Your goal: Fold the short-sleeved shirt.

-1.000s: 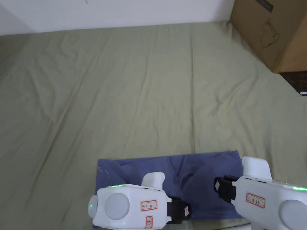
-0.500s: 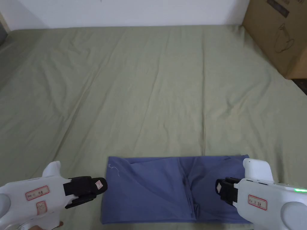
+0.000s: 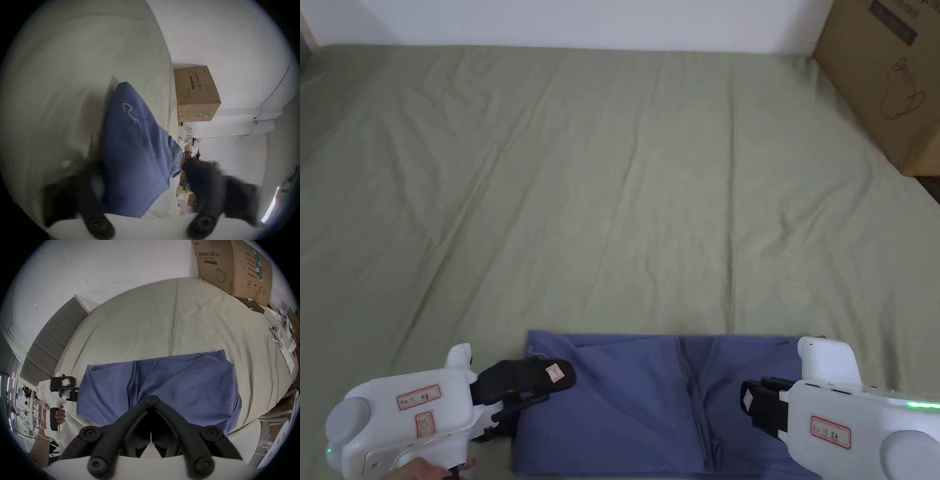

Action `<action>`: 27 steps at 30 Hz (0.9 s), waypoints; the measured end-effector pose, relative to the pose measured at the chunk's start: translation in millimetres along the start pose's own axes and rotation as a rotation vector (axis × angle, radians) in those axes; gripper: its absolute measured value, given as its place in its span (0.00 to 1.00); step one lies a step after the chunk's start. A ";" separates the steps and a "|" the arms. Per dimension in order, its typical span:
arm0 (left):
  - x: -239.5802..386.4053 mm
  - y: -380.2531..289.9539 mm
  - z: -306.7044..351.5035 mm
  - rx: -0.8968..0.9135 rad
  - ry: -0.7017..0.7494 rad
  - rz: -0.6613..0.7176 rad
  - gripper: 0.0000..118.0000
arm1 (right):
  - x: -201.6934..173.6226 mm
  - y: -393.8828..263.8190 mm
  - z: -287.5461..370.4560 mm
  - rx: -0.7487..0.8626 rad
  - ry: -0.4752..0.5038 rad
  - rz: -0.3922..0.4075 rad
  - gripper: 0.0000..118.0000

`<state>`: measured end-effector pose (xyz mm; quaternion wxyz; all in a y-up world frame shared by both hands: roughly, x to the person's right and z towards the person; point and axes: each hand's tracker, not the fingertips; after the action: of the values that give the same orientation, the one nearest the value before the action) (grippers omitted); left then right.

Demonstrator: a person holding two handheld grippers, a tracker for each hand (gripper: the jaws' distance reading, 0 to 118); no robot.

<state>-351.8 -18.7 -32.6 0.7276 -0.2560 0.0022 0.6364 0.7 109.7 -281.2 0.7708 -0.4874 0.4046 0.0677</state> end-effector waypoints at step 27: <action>20.0 65.8 214.3 0.141 0.464 -0.126 0.08 | -11.6 -2.7 -11.0 -0.053 -0.001 0.032 0.00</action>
<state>-478.2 84.1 122.7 0.7620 -0.3435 0.1975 0.5122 -11.8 102.7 -273.5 0.7566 -0.5012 0.4100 0.0907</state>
